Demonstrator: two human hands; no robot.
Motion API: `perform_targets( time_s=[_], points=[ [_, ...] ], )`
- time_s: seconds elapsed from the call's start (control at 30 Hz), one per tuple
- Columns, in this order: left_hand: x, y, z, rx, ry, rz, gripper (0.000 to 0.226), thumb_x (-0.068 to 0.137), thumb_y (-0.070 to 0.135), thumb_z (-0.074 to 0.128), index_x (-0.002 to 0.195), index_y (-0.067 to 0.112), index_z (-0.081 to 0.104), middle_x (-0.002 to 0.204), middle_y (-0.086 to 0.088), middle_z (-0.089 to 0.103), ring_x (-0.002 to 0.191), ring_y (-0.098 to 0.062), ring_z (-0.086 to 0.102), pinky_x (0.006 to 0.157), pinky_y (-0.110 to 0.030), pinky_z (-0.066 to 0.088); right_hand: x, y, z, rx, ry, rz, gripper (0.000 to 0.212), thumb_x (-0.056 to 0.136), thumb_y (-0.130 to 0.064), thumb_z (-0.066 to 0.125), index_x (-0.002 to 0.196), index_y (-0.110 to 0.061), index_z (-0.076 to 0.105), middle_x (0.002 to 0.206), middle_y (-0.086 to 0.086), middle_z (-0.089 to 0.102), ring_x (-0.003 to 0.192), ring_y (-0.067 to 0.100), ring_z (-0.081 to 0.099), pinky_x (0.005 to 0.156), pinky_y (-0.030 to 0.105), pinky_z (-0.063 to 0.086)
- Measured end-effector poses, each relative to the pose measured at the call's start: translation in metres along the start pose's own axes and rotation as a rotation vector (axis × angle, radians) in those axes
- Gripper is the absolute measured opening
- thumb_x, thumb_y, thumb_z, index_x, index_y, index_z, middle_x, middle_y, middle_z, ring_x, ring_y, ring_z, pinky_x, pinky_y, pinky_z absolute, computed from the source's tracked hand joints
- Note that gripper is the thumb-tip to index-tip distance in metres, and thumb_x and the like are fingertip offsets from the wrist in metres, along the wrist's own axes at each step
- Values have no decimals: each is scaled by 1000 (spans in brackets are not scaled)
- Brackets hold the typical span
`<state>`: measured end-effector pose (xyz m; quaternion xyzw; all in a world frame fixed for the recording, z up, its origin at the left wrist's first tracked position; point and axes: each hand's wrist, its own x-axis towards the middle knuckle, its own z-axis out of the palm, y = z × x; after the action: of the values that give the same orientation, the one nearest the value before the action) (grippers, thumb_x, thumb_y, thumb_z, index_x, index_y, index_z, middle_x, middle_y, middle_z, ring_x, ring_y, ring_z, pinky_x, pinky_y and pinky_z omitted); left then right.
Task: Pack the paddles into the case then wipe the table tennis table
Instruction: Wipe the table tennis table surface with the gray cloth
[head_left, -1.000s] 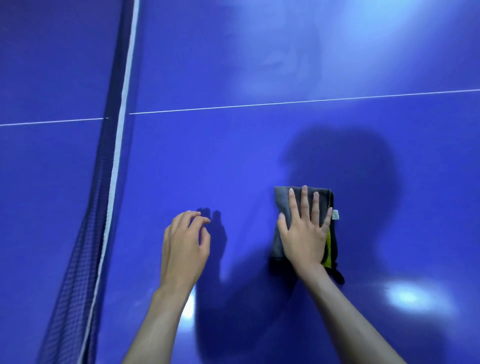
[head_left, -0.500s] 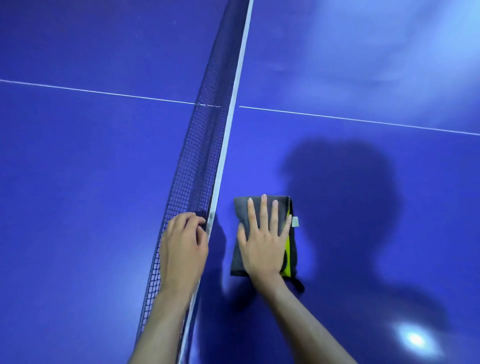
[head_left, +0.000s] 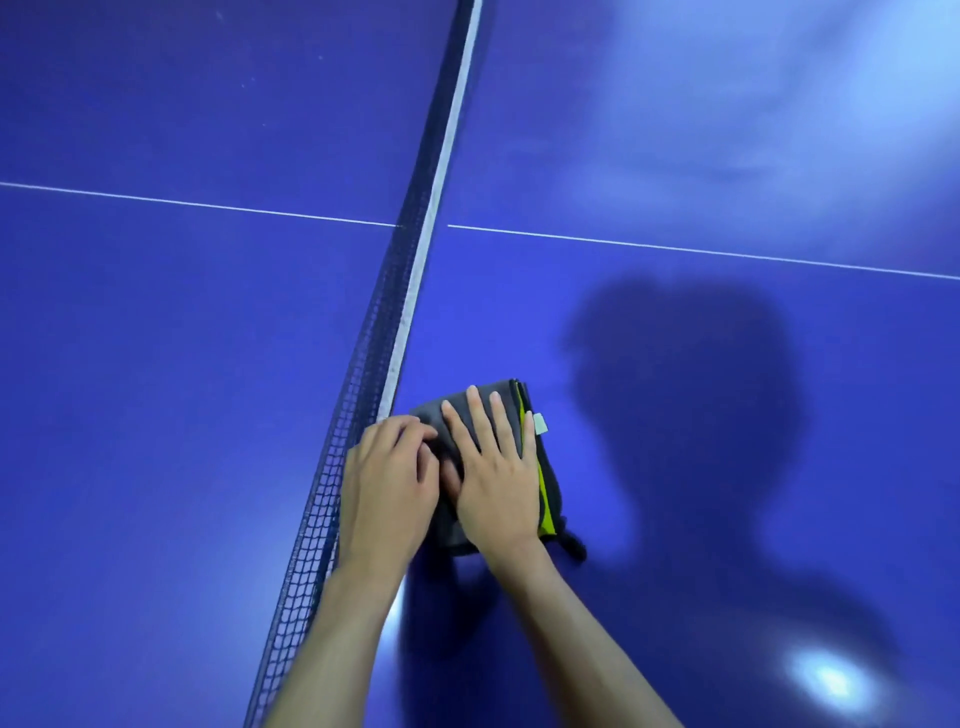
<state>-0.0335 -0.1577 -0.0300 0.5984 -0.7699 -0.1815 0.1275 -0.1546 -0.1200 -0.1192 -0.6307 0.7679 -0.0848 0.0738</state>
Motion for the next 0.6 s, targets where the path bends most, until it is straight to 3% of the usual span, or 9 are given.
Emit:
perform_targets(
  time_s=[0.17, 0.6],
  points=[
    [1, 55, 37, 16, -10, 79, 19, 95, 11, 62, 110, 20, 69, 115, 7, 65, 109, -20, 57, 89, -39, 46, -4, 96, -23, 11, 113, 128, 56, 104, -45, 44, 159, -35, 37, 170, -3, 26, 159, 22, 19, 126, 54, 18],
    [-17, 244, 142, -18, -91, 214, 21, 93, 8, 64, 109, 20, 69, 114, 7, 64, 112, -18, 57, 88, -38, 45, -68, 353, -83, -43, 157, 352, 62, 98, -46, 47, 159, -40, 35, 171, -7, 21, 159, 17, 14, 127, 51, 16]
  ],
)
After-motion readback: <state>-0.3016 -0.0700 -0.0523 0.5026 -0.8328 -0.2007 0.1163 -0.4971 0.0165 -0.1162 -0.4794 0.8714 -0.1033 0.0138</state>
